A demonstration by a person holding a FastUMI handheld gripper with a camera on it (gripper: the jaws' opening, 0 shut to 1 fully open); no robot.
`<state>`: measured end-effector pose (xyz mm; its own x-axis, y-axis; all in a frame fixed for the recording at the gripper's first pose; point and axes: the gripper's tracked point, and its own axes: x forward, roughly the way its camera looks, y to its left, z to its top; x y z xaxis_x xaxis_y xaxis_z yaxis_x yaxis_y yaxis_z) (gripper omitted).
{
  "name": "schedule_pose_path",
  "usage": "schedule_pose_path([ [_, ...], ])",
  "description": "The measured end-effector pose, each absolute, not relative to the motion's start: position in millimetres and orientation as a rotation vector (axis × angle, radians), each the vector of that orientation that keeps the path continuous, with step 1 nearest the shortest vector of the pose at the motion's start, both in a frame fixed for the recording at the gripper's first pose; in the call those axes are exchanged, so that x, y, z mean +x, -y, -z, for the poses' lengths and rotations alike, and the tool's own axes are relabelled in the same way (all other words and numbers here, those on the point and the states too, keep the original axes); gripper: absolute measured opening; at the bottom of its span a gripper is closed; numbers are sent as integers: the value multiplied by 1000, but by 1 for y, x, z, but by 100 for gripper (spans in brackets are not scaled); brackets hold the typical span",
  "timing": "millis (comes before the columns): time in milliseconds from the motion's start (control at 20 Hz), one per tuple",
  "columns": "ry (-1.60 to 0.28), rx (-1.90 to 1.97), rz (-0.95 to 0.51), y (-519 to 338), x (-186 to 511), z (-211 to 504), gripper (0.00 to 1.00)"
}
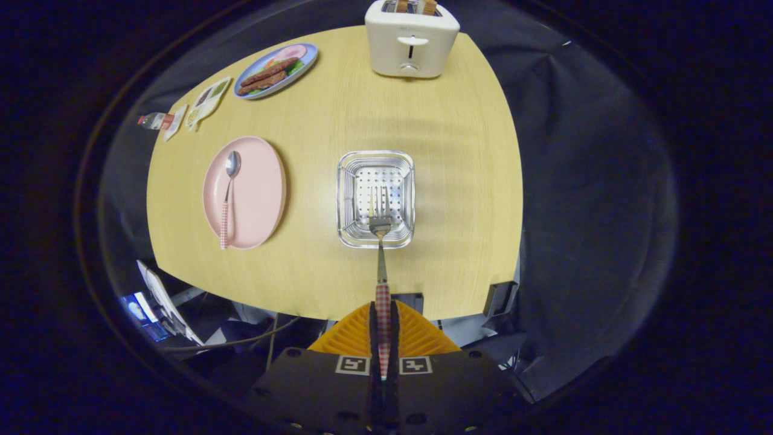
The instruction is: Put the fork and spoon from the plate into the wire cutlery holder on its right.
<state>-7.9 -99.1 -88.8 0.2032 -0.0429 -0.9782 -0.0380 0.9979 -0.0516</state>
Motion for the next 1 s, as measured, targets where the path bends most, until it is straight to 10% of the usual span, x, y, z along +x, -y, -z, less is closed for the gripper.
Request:
schedule_pose_path([
  [1000, -1497, -44, 22, 101, 42, 87, 11],
])
